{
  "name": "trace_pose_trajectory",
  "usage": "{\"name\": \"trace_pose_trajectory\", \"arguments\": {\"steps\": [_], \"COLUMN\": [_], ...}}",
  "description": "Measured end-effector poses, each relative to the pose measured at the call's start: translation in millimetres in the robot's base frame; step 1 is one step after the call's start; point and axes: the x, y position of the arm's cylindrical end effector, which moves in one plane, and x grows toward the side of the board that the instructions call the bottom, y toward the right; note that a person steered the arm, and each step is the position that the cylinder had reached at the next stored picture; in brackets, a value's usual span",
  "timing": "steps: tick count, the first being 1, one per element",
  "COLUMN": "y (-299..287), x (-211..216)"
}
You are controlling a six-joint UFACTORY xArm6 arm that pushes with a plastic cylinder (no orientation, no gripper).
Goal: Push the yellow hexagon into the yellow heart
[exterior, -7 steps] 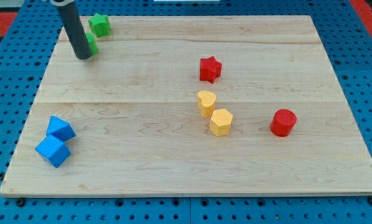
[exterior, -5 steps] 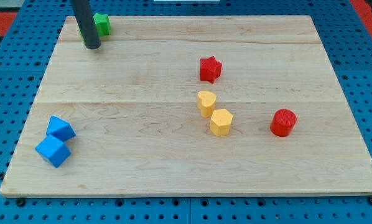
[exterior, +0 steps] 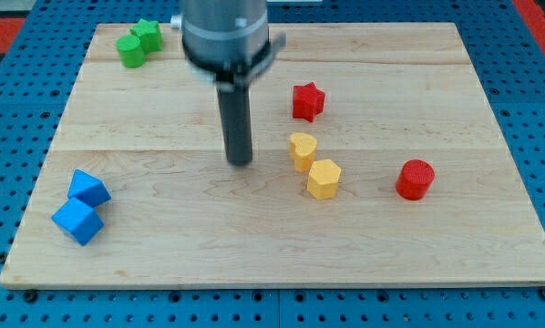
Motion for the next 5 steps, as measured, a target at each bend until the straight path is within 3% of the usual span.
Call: {"name": "trace_pose_trajectory", "arguments": {"steps": [1,3,4,5], "y": [26,133,179,150], "x": [45,114,112,60]}}
